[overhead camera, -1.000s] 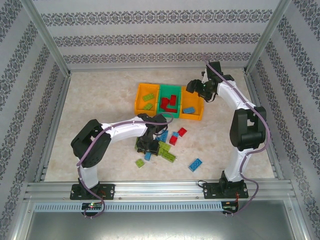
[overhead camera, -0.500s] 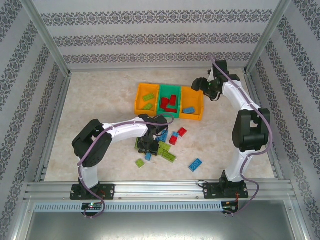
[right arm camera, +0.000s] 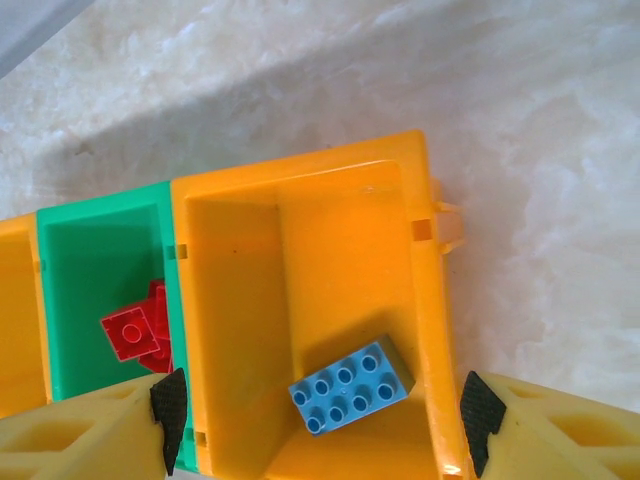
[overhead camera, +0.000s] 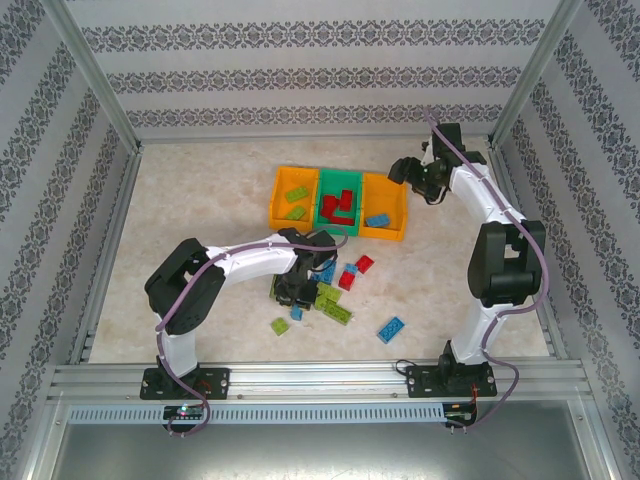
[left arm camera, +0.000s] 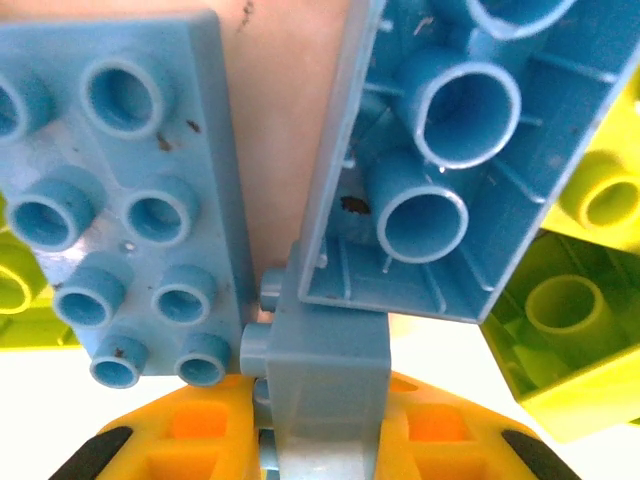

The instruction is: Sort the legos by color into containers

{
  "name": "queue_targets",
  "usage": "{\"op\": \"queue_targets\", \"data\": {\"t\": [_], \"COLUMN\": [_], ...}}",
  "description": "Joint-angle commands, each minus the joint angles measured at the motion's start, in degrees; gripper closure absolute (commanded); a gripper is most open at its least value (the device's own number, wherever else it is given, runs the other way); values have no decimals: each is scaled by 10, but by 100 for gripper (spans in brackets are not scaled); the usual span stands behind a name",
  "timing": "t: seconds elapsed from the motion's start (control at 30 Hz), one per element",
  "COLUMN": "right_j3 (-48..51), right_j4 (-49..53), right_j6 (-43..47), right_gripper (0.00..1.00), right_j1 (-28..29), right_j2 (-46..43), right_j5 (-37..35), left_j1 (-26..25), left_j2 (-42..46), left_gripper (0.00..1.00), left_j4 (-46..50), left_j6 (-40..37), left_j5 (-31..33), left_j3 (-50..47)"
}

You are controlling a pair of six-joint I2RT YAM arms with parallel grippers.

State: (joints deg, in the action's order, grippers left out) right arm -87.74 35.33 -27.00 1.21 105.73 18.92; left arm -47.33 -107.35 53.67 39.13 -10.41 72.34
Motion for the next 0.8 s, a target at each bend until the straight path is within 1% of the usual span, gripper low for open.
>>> {"op": "queue_targets", "data": {"t": [0.0, 0.27, 0.4, 0.5, 0.63, 0.77], "right_j3": [12, 65, 95, 118, 159, 218], "right_j4": [0, 7, 4, 3, 13, 22], "right_j6": [13, 33, 29, 29, 32, 16], "right_gripper": [24, 24, 24, 24, 24, 24], "right_j1": [-11, -15, -19, -19, -19, -19], "right_j2": [-26, -55, -71, -89, -121, -173], "right_j5": [-9, -19, -22, -17, -23, -27], "left_j1": [-12, -12, -12, -11, 0, 27], "left_j2": [22, 22, 4, -18, -80, -167], "left_gripper": [79, 79, 79, 78, 78, 77], "left_j4": [40, 101, 108, 91, 62, 29], "left_j6": [6, -29, -53, -77, -114, -124], "left_j5": [27, 48, 41, 32, 11, -46], "left_j3": [39, 149, 213, 265, 367, 496]}}
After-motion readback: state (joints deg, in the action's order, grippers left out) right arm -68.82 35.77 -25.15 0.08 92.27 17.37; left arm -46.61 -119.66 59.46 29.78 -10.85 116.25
